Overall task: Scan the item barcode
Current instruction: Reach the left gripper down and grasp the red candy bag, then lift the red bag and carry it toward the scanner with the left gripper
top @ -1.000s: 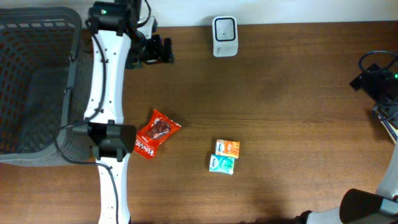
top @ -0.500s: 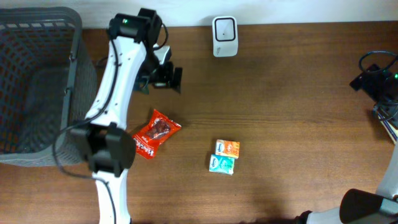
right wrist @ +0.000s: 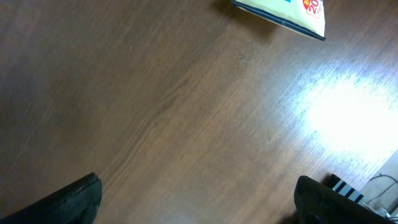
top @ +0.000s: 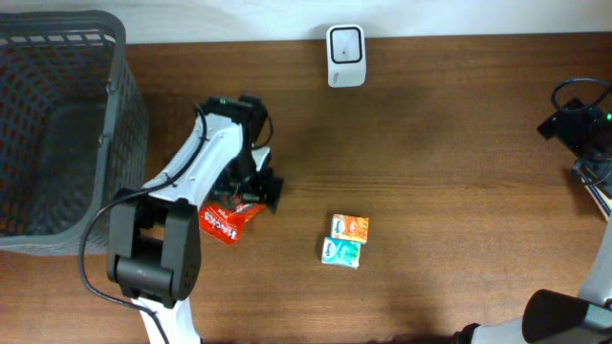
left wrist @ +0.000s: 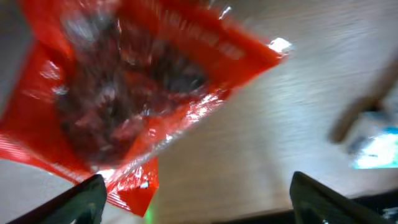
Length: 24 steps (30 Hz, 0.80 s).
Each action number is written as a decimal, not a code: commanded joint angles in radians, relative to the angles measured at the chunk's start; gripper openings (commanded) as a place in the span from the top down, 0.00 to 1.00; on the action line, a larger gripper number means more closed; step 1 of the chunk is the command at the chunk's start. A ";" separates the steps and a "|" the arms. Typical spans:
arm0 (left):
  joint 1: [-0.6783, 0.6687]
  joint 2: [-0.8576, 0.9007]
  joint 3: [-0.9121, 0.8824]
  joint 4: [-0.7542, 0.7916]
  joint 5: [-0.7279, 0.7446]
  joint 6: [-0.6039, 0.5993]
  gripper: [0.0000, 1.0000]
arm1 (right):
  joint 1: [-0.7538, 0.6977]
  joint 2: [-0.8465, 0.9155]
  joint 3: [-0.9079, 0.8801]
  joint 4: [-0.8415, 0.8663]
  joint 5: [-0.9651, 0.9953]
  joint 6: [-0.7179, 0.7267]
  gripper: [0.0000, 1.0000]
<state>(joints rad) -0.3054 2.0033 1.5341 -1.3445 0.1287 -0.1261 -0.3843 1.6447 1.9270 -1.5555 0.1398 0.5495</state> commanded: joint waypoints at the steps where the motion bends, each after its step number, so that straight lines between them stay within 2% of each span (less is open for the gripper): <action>1: 0.005 -0.006 -0.055 0.064 -0.079 -0.009 0.14 | 0.005 0.002 -0.005 0.000 0.002 0.006 0.02; 5: 0.005 -0.006 -0.056 0.137 -0.137 -0.008 0.05 | 0.005 0.002 -0.005 0.000 0.002 0.006 0.02; 11: 0.005 -0.006 -0.071 0.171 -0.178 -0.008 0.11 | 0.005 0.002 -0.005 0.000 0.002 0.006 0.02; 14: 0.005 -0.006 -0.095 0.166 -0.177 -0.019 0.21 | 0.005 0.002 -0.005 0.000 0.002 0.006 0.01; 17: 0.005 -0.006 -0.127 0.167 -0.170 -0.020 0.24 | 0.005 0.002 -0.005 0.000 0.002 0.006 0.01; 21: 0.005 -0.006 -0.165 0.192 -0.169 -0.020 0.35 | 0.005 0.002 -0.005 0.000 0.002 0.006 0.01; 22: 0.005 -0.006 -0.168 0.206 -0.160 -0.020 0.42 | 0.005 0.002 -0.005 0.000 0.002 0.006 0.01; 24: 0.005 -0.006 -0.169 0.240 -0.100 -0.019 0.50 | 0.005 0.002 -0.005 0.000 0.002 0.006 0.01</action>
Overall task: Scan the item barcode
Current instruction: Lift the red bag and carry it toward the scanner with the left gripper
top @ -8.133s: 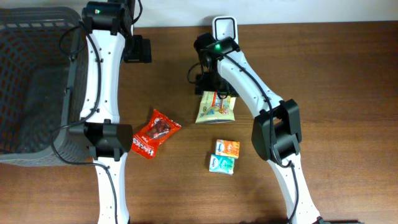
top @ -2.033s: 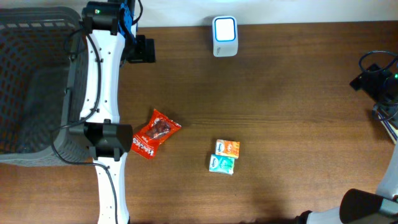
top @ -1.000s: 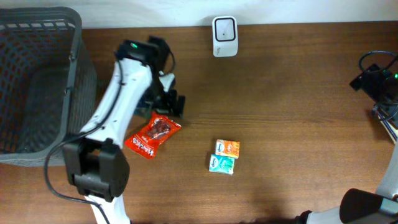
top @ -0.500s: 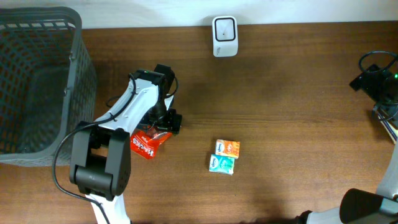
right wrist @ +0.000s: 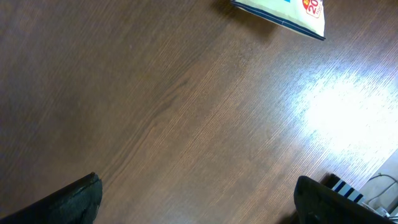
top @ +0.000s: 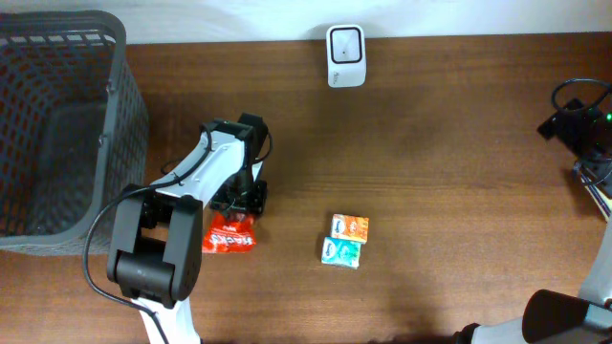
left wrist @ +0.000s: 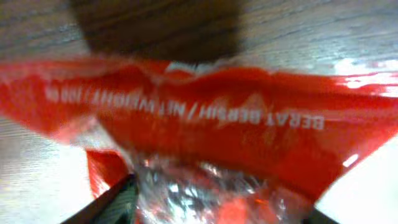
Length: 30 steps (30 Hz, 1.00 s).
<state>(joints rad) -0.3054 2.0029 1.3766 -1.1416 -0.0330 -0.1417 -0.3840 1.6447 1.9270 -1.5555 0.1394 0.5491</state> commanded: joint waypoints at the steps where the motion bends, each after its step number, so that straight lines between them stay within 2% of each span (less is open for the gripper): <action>1: 0.005 -0.006 -0.011 0.060 0.112 -0.004 0.58 | 0.005 0.002 -0.005 0.000 0.002 0.006 0.02; 2: 0.005 -0.006 -0.011 0.082 0.160 -0.003 0.74 | 0.005 0.002 -0.005 0.000 0.002 0.006 0.01; 3: 0.005 -0.006 -0.011 0.103 0.202 -0.003 0.82 | 0.005 0.002 -0.005 0.000 0.002 0.006 0.01; 4: 0.005 -0.006 -0.011 0.121 0.232 -0.003 0.84 | 0.005 0.002 -0.005 0.000 0.002 0.006 0.01; 10: 0.005 -0.006 0.027 0.134 0.301 -0.003 0.89 | 0.005 0.002 -0.005 0.000 0.002 0.006 0.01; 14: 0.004 -0.006 0.101 0.155 0.423 -0.003 0.89 | 0.005 0.002 -0.005 0.000 0.002 0.006 0.01; 19: -0.035 -0.006 0.124 0.344 0.459 -0.003 0.93 | 0.005 0.002 -0.005 0.000 0.002 0.006 0.01; 22: -0.083 -0.006 0.124 0.474 0.402 -0.003 0.92 | 0.005 0.002 -0.005 0.000 0.002 0.006 0.01; 25: -0.129 -0.006 0.124 0.528 0.275 -0.003 0.86 | 0.005 0.002 -0.005 0.000 0.002 0.006 0.02; 26: -0.148 -0.006 0.124 0.529 0.229 -0.003 0.75 | 0.005 0.002 -0.005 0.000 0.002 0.006 0.01; 27: -0.159 -0.006 0.124 0.528 0.203 -0.003 0.53 | 0.005 0.002 -0.005 0.000 0.002 0.006 0.02; 28: -0.172 -0.006 0.124 0.529 0.175 -0.003 0.24 | 0.005 0.002 -0.005 0.000 0.002 0.006 0.02; 30: -0.186 -0.011 0.140 0.519 0.159 -0.003 0.18 | 0.005 0.002 -0.005 0.000 0.002 0.006 0.01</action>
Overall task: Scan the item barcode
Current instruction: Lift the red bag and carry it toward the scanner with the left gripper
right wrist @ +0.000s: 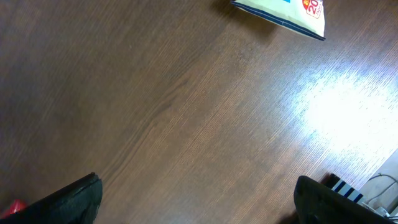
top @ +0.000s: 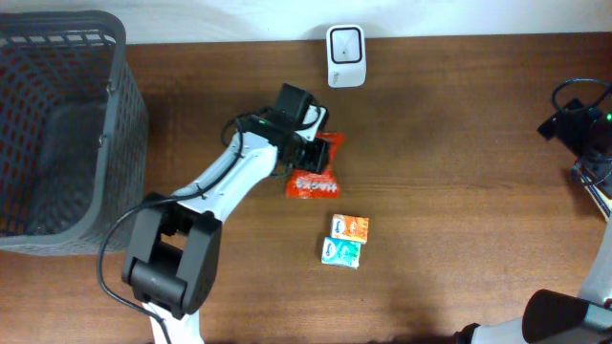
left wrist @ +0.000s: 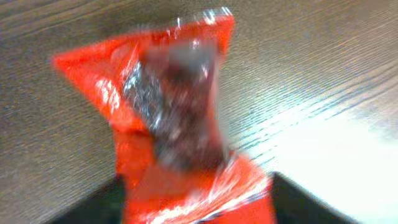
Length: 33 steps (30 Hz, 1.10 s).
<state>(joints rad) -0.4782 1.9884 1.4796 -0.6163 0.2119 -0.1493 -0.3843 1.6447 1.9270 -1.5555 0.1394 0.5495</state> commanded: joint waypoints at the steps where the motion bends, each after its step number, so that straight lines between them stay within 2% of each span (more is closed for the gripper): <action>1: -0.013 0.000 0.046 -0.014 -0.085 0.005 0.18 | 0.005 0.002 -0.005 0.000 0.002 0.006 0.02; 4: -0.010 -0.035 0.121 -0.087 -0.086 0.005 0.18 | 0.005 0.002 -0.005 0.000 0.002 0.006 0.01; 5: -0.010 -0.048 0.149 -0.116 -0.086 0.005 0.21 | 0.005 0.002 -0.005 0.000 0.002 0.006 0.01; 6: -0.009 -0.060 0.175 -0.141 -0.086 0.005 0.28 | 0.005 0.002 -0.005 0.000 0.002 0.006 0.01; 7: -0.009 -0.070 0.192 -0.155 -0.086 0.005 0.45 | 0.005 0.002 -0.005 0.000 0.002 0.006 0.02; 8: -0.009 -0.076 0.202 -0.160 -0.086 0.005 0.56 | 0.005 0.002 -0.005 0.000 0.002 0.006 0.02; 9: -0.009 -0.082 0.204 -0.156 -0.085 0.004 0.78 | 0.005 0.002 -0.005 0.000 0.002 0.006 0.01; 11: -0.017 -0.074 0.203 -0.144 -0.076 0.004 1.00 | 0.005 0.002 -0.005 0.000 0.002 0.006 0.02; 23: -0.074 0.121 0.203 -0.045 -0.090 0.005 1.00 | 0.005 0.002 -0.005 0.000 0.002 0.006 0.02; 27: -0.074 0.191 0.203 -0.047 -0.170 0.005 1.00 | 0.005 0.002 -0.005 0.000 0.002 0.006 0.02; 33: -0.074 0.205 0.203 -0.051 -0.235 0.005 1.00 | 0.005 0.002 -0.005 0.000 0.002 0.006 0.02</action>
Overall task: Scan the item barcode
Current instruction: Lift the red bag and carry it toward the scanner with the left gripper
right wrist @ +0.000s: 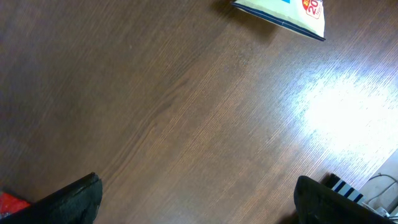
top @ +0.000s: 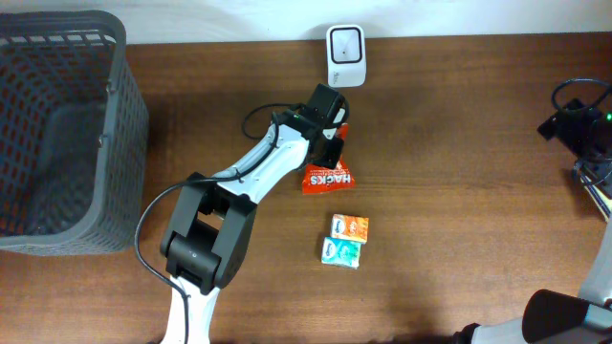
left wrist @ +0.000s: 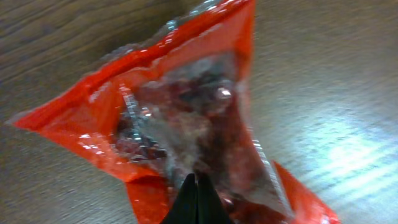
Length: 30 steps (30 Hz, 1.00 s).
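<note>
A red snack bag (top: 325, 174) with a clear window hangs just above the table, in front of the white scanner (top: 344, 43) at the back edge. My left gripper (left wrist: 196, 198) is shut on the bag (left wrist: 186, 118), its jaws pinched together on the foil; in the overhead view the left gripper (top: 328, 134) sits at the bag's top. No barcode shows in any view. My right gripper (right wrist: 199, 205) is open over bare wood at the table's right side, its fingertips (right wrist: 74, 198) far apart.
A grey mesh basket (top: 120, 115) stands at the far left. Two small boxes, one orange (top: 350, 227) and one teal (top: 341, 252), lie in front of the bag. A white and blue packet (right wrist: 283, 15) lies beyond the right gripper. Cables (top: 579, 119) lie at the right edge.
My left gripper, still shut on the red bag, has moved a little right and back toward the scanner. The bag now hangs more squarely below it. The right arm has not moved.
My left gripper was open over the red bag at the table's left front. Then it was down around the bag. Then it held the bag lifted near mid-table, and now holds it closer, in front of the scanner.
</note>
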Each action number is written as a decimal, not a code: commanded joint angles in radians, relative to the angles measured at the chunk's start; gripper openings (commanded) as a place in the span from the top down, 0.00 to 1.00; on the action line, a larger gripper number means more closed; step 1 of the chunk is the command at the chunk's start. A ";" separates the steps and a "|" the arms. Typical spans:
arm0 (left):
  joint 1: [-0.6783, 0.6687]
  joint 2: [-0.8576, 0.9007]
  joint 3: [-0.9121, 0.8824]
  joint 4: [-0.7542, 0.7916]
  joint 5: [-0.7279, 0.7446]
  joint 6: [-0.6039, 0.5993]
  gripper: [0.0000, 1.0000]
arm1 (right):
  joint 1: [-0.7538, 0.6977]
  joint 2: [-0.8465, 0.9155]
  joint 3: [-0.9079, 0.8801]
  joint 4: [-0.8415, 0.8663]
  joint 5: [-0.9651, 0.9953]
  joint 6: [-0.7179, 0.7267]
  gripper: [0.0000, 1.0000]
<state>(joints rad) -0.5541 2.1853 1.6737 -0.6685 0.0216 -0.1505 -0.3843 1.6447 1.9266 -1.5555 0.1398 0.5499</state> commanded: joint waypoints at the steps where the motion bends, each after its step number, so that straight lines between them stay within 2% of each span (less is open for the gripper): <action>1: 0.002 0.008 0.009 0.001 -0.044 0.006 1.00 | 0.005 0.002 -0.004 0.000 0.002 0.006 0.02; 4: 0.003 -0.002 0.029 -0.029 -0.034 0.005 1.00 | 0.005 0.002 -0.004 0.000 0.002 0.006 0.02; 8: 0.003 -0.062 0.140 -0.100 0.050 0.006 1.00 | 0.005 0.002 -0.004 0.000 0.002 0.006 0.02; 15: -0.002 -0.068 0.170 -0.085 0.200 0.006 1.00 | 0.005 0.002 -0.004 0.000 0.002 0.006 0.01; 24: 0.007 0.088 0.164 -0.081 0.194 0.006 1.00 | 0.005 0.002 -0.004 0.000 0.002 0.005 0.02; 25: 0.008 0.113 0.164 -0.081 0.172 0.006 1.00 | 0.005 0.002 -0.004 0.000 0.002 0.006 0.01; 27: 0.016 0.171 0.164 -0.101 0.035 0.006 1.00 | 0.005 0.002 -0.004 0.000 0.002 0.006 0.02; 30: 0.023 0.166 0.167 -0.109 0.027 0.006 1.00 | 0.005 0.002 -0.004 0.000 0.002 0.006 0.01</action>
<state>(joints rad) -0.5503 2.3352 1.8381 -0.7673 0.1307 -0.1509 -0.3843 1.6447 1.9270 -1.5555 0.1394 0.5499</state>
